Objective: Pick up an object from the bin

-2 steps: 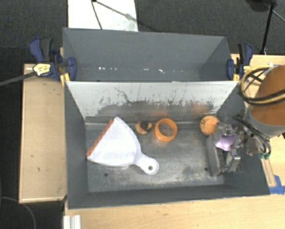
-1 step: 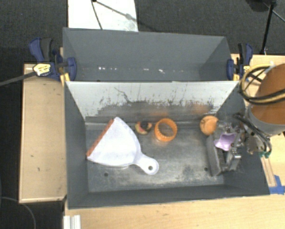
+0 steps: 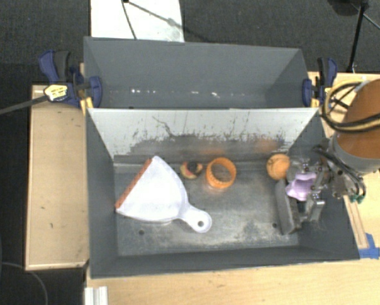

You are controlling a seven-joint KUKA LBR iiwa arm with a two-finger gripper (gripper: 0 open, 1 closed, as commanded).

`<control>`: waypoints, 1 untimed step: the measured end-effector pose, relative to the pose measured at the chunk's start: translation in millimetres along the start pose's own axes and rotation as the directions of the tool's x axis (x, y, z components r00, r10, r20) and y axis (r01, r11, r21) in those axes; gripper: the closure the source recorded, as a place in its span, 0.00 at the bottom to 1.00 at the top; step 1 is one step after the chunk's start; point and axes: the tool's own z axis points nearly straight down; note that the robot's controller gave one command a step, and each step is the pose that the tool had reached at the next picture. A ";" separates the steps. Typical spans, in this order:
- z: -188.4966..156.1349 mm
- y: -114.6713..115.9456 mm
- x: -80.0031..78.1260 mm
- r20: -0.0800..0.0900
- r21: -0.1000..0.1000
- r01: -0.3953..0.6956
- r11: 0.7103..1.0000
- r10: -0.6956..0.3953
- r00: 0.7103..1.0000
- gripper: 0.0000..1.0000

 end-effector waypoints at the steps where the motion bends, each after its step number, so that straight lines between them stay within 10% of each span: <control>1: 5.5 -18.4 -37.2 0.003 0.000 -0.021 1.000 0.021 1.000 0.00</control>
Offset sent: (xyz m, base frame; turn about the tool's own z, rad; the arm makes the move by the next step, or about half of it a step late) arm 0.0532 -0.0300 -0.0332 -0.3783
